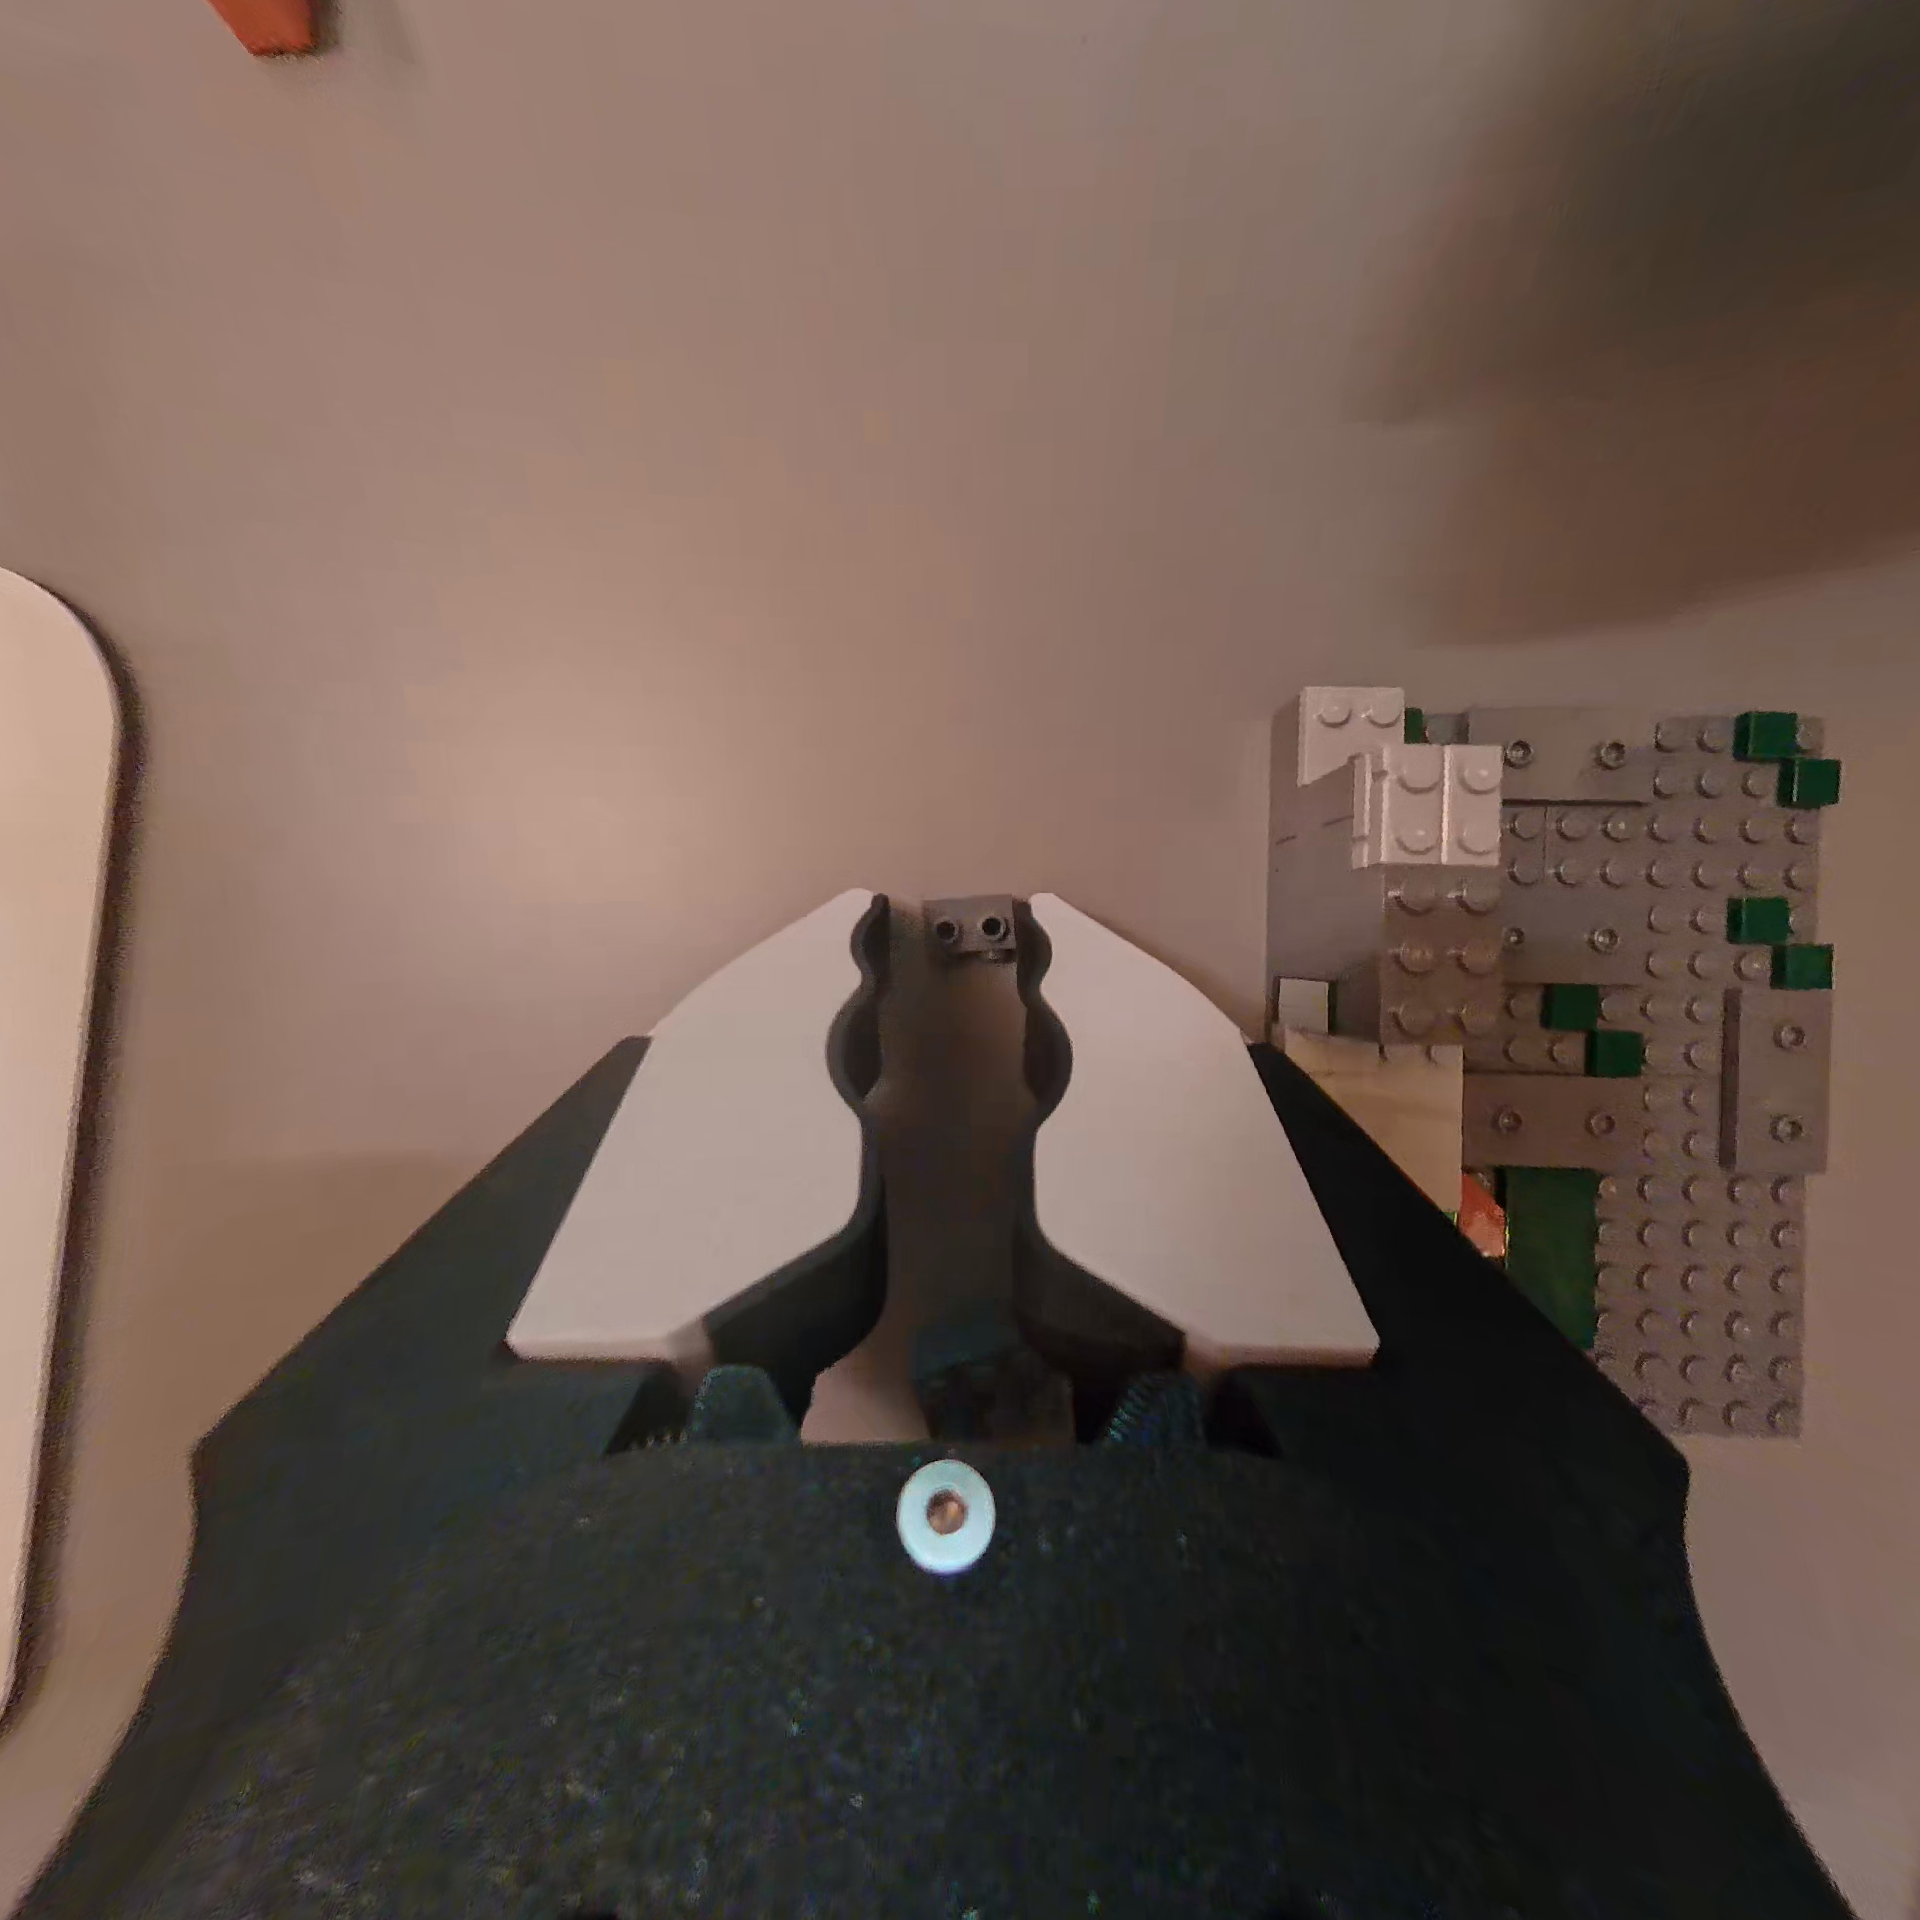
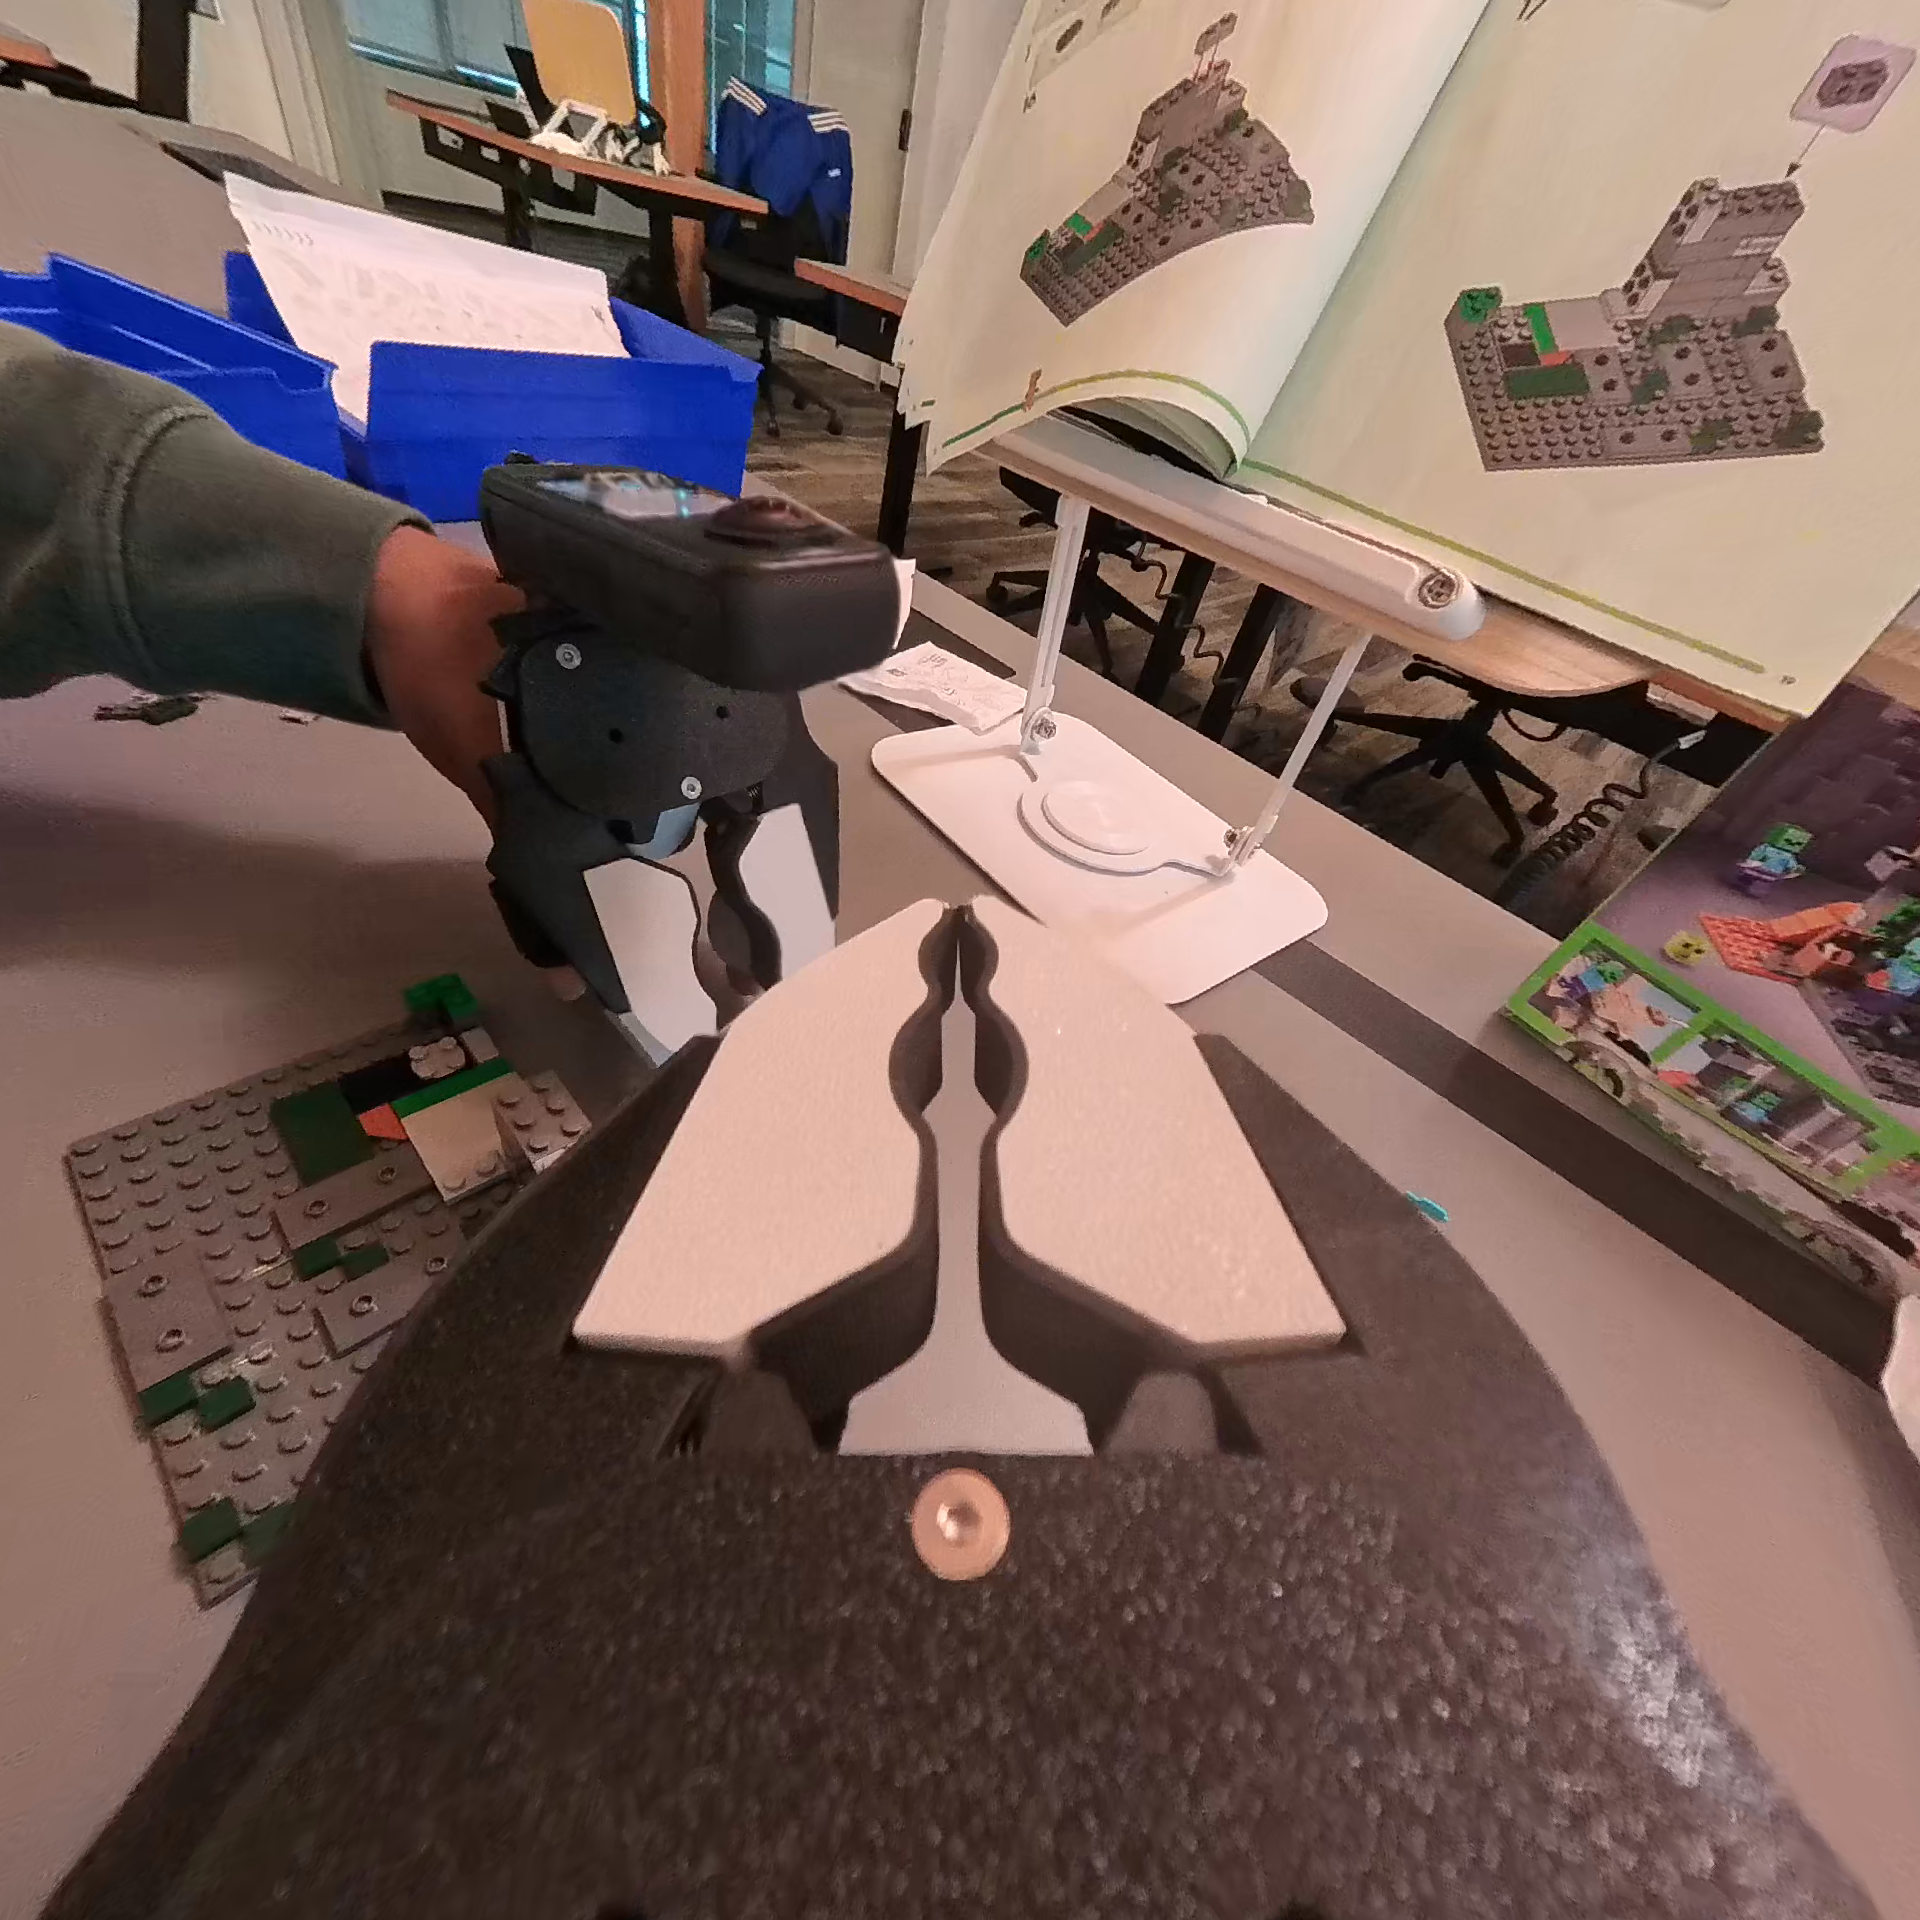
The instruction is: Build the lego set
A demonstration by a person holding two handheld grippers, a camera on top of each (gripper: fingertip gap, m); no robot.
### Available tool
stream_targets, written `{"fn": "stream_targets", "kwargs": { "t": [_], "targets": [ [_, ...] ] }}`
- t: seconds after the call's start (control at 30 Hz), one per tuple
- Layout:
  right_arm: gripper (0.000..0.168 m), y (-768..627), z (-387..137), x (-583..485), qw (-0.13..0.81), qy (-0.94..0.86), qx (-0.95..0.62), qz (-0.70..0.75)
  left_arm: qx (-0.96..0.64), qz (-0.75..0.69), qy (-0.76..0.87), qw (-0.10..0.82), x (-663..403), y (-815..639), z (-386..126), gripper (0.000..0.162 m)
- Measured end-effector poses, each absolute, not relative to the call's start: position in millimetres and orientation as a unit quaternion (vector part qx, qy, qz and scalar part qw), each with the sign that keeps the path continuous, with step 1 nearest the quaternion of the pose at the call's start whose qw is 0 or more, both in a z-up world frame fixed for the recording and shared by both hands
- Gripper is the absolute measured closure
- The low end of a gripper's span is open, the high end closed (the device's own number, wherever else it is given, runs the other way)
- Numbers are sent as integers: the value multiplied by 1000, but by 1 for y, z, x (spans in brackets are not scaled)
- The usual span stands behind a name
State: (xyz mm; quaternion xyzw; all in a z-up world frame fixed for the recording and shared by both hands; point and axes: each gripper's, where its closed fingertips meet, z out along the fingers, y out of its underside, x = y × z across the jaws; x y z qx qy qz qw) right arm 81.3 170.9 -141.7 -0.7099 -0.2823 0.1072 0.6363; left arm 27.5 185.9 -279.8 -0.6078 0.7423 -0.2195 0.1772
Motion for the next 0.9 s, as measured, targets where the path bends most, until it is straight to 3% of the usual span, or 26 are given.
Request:
{"fn": "stream_targets", "kwargs": {
  "t": [0.03, 0.2, 0.6, 0.8, 0.9],
  "targets": [
    [168, 171, -142, 81, 635, -283, -711, 107, -610, -227, 737, 180, 29, 185, -278, 138],
    [168, 171, -142, 82, 636, -281, -711, 107, -615, -233, 724, 208, 26, 189, -257, 133],
    [168, 170, -147, 75, 630, -288, -713, 111, -626, -213, 668, 341, -55, 171, -143, 132],
    [168, 169, -147, 71, 629, -293, -711, 112, -669, -167, 588, 423, -162, 164, -90, 144],
    [168, 170, -151, 67, 624, -296, -714, 113, -708, -116, 530, 452, -235, 169, -75, 162]
  ]
}}
